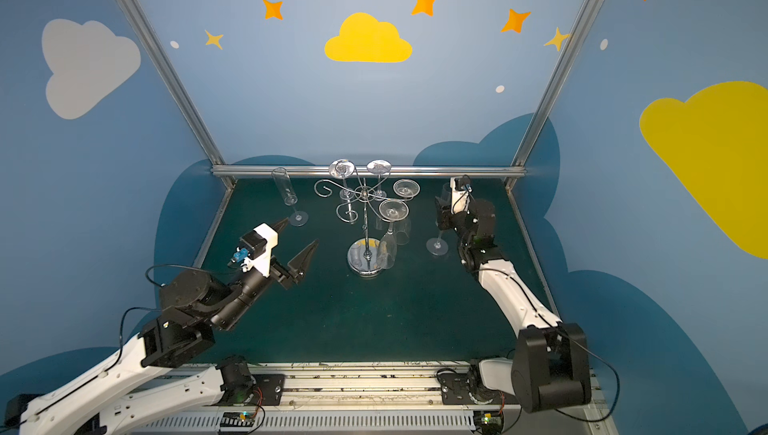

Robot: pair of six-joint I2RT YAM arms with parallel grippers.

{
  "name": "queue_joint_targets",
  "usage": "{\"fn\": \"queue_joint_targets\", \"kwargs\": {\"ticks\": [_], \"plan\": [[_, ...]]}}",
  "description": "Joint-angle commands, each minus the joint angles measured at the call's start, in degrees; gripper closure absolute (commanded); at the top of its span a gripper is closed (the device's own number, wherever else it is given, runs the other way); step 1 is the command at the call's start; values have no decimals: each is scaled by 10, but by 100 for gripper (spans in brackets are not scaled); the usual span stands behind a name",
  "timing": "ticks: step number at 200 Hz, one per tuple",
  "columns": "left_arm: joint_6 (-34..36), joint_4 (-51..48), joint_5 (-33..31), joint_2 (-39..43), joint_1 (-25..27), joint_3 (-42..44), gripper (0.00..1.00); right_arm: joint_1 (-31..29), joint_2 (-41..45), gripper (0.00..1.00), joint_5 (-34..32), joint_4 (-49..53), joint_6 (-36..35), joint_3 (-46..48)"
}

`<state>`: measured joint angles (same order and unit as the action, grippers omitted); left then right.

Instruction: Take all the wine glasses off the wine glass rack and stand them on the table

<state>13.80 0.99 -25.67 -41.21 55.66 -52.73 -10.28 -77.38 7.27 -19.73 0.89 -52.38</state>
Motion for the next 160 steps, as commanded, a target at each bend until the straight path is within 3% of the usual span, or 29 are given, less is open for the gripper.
{"fn": "queue_joint_targets", "kwargs": {"ticks": [1, 41, 74, 160], "plan": [[12, 24, 6, -21, -25, -16, 23, 9, -51, 78, 25, -55, -19, -42], [19, 59, 20, -55, -70, -23, 23, 20, -164, 81, 26, -152, 5, -86], [5, 76, 49, -72, -116, -26, 23, 24, -250, 81, 48, -336, 6, -87], [-14, 78, 76, -95, -162, -35, 23, 17, -330, 80, 68, -338, -40, -130]]}}
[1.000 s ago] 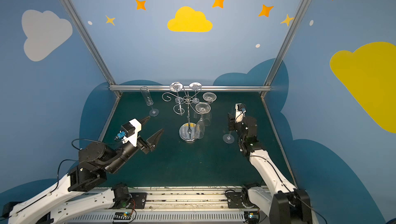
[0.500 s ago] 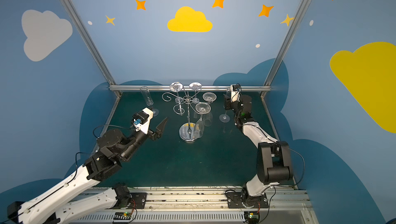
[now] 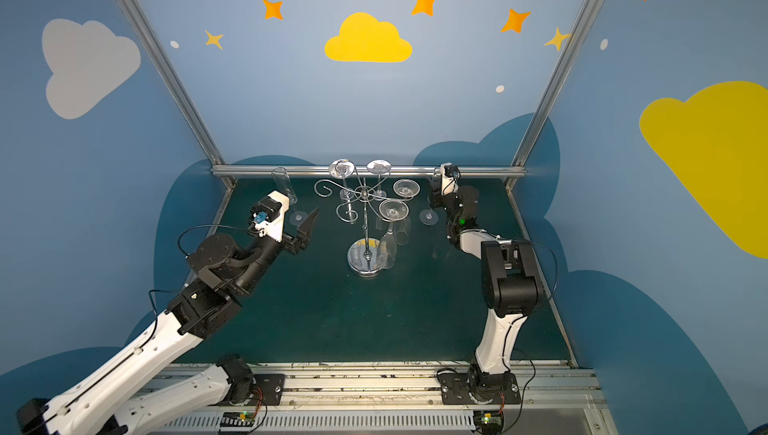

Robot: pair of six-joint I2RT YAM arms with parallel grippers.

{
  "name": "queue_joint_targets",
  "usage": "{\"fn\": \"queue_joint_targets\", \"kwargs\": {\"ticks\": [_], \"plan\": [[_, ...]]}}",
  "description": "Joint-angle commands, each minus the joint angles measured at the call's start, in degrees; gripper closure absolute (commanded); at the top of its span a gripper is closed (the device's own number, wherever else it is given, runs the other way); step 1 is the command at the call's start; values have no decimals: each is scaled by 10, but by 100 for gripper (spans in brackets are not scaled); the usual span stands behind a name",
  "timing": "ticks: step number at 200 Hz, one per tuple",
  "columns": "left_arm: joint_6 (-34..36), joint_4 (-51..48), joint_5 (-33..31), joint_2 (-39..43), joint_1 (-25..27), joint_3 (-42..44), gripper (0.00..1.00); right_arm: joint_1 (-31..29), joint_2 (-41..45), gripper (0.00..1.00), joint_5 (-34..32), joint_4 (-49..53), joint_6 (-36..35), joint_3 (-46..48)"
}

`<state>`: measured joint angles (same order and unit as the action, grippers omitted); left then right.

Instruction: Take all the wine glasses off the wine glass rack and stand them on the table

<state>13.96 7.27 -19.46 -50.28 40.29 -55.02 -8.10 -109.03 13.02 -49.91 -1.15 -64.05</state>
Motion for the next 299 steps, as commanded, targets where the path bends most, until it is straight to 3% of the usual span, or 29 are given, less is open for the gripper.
{"fn": "queue_joint_targets", "kwargs": {"ticks": [1, 118, 132, 158, 176, 209, 242, 299], "plan": [[-16, 15, 15, -4, -9, -11, 23, -5, -14, 80, 10, -37, -20, -13], [-36, 0, 28, -4, -24, -7, 23, -12, -48, 76, 11, -5, -33, -10], [-37, -5, 28, -3, -26, -7, 22, -13, -49, 68, 10, -3, -33, -9], [-43, -11, 29, 0, -31, -5, 22, -13, -46, 33, 8, 2, -31, -7], [-52, -16, 34, 2, -36, -5, 22, -13, -37, 24, 5, 8, -30, -7], [-66, -24, 49, 8, -43, -4, 22, -13, -12, 13, 4, 24, -33, -3], [-77, -39, 66, 13, -52, -10, 21, -9, 19, 13, -14, 34, -29, 11], [-126, -118, 117, 11, -90, -70, 20, 0, 152, 12, -31, 65, -11, 81]]}}
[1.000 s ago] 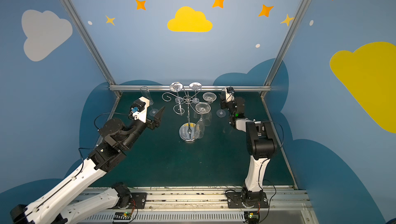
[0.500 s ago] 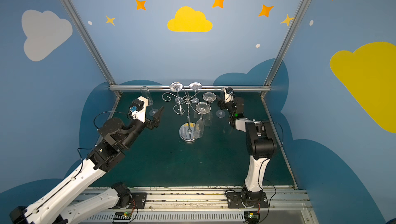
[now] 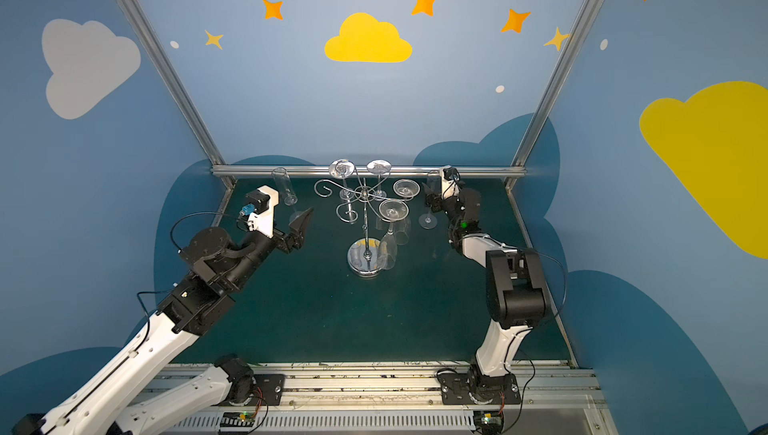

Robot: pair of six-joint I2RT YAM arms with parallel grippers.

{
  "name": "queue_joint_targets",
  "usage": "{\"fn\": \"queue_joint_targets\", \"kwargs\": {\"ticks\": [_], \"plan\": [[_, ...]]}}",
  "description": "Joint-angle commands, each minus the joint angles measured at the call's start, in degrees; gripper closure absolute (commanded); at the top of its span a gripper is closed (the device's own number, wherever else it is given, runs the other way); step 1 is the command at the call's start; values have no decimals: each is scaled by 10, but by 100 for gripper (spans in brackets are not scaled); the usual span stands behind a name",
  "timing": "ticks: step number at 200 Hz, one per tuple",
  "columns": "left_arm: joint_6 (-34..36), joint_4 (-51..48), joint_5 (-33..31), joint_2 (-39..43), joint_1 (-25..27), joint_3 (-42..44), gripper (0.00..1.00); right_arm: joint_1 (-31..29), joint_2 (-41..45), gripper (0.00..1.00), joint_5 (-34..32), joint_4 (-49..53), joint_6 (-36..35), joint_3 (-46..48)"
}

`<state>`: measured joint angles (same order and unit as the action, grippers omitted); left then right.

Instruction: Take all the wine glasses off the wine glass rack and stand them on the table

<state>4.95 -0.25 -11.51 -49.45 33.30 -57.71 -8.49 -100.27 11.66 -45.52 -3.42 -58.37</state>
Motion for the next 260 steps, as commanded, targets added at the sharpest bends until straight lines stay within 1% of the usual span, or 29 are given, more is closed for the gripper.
{"fn": "queue_joint_targets", "kwargs": {"ticks": [1, 18, 35, 74, 93, 109, 118, 133, 139, 149, 162, 174, 193, 222, 242, 260], "plan": [[-37, -46, 39, 3, -21, -45, 20, 4, 67, 12, -18, 23, 11, 26], [-62, -87, 62, -7, -41, -76, 20, 4, 121, 12, -22, 57, 14, 44], [-85, -124, 92, -19, -59, -105, 20, 5, 186, 12, -31, 135, 22, 58], [-141, -198, 145, -48, -94, -164, 18, 6, 330, 12, -44, 303, 65, 87], [-169, -254, 154, -80, -118, -208, 18, 7, 415, 12, -48, 395, 107, 98], [-194, -287, 181, -106, -144, -237, 18, 6, 483, 12, -48, 469, 148, 108], [-221, -294, 198, -120, -161, -247, 18, 6, 520, 12, -42, 498, 171, 117], [-275, -278, 244, -141, -199, -251, 18, 6, 576, 12, -20, 534, 212, 134], [-299, -263, 284, -150, -213, -249, 19, 7, 593, 12, -3, 541, 226, 141], [-341, -230, 328, -166, -236, -241, 19, 5, 616, 12, 26, 555, 255, 148], [-395, -197, 370, -194, -256, -237, 20, 2, 637, 12, 50, 574, 282, 150], [-426, -176, 405, -224, -266, -243, 21, 1, 652, 12, 53, 605, 303, 145], [-448, -154, 462, -274, -266, -264, 22, -1, 673, 12, 54, 659, 319, 134], [-486, -106, 545, -331, -266, -286, 23, -1, 697, 12, 59, 742, 311, 113], [-487, -108, 557, -358, -265, -302, 26, -2, 703, 12, 67, 780, 310, 102], [-490, -104, 566, -382, -266, -312, 27, -2, 709, 12, 76, 792, 319, 101]]}}
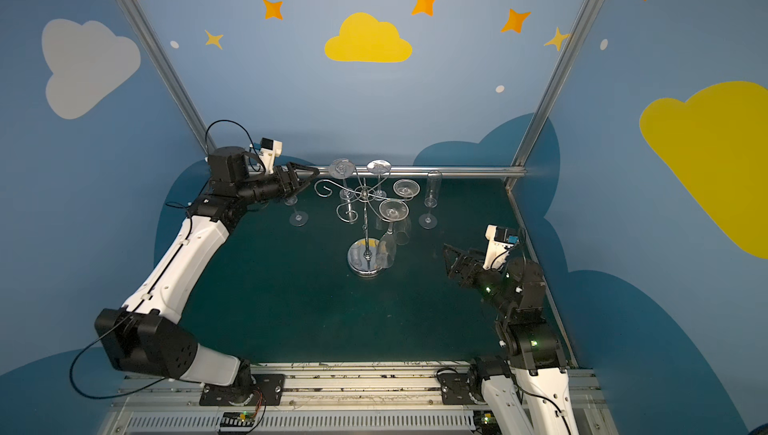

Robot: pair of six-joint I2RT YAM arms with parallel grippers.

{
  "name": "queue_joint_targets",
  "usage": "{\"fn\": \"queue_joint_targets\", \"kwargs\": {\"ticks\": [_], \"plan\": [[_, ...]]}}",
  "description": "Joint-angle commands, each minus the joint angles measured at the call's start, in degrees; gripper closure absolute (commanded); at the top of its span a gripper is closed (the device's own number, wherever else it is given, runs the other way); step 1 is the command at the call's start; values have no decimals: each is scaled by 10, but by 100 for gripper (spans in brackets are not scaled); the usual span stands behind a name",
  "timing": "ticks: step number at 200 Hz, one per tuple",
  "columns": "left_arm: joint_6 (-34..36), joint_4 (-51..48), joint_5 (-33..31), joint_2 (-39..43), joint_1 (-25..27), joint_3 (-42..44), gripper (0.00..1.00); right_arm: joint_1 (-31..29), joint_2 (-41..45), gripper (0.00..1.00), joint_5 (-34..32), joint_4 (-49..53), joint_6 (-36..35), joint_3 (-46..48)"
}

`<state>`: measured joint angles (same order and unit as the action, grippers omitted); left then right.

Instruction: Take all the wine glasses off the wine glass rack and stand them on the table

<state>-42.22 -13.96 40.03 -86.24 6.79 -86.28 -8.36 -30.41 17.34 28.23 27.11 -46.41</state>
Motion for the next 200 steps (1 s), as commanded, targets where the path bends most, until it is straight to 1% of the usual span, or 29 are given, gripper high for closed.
{"fn": "queue_joint_targets", "kwargs": {"ticks": [1, 20, 52, 86, 106, 121, 152, 200], "plan": [[-18, 34, 52, -16, -1, -26, 27, -3, 11, 12, 19, 54, 15, -19], [-31, 50, 63, -41, -1, -35, 29, -3, 21, 12, 23, 54, 28, -13], [-54, 75, 81, -80, -1, -49, 39, -3, 31, 12, 25, 50, 39, -8], [-73, 96, 98, -111, 5, -63, 43, -3, 33, 12, 23, 50, 43, -11], [-104, 128, 112, -126, 8, -60, 46, -3, 32, 12, 23, 52, 43, -11], [-119, 149, 120, -135, 10, -60, 50, -3, 32, 12, 21, 54, 42, -11], [-122, 153, 120, -146, 16, -67, 55, -3, 36, 12, 15, 62, 44, -9], [-124, 153, 118, -149, 20, -69, 68, -3, 44, 12, 6, 68, 49, -7]]}}
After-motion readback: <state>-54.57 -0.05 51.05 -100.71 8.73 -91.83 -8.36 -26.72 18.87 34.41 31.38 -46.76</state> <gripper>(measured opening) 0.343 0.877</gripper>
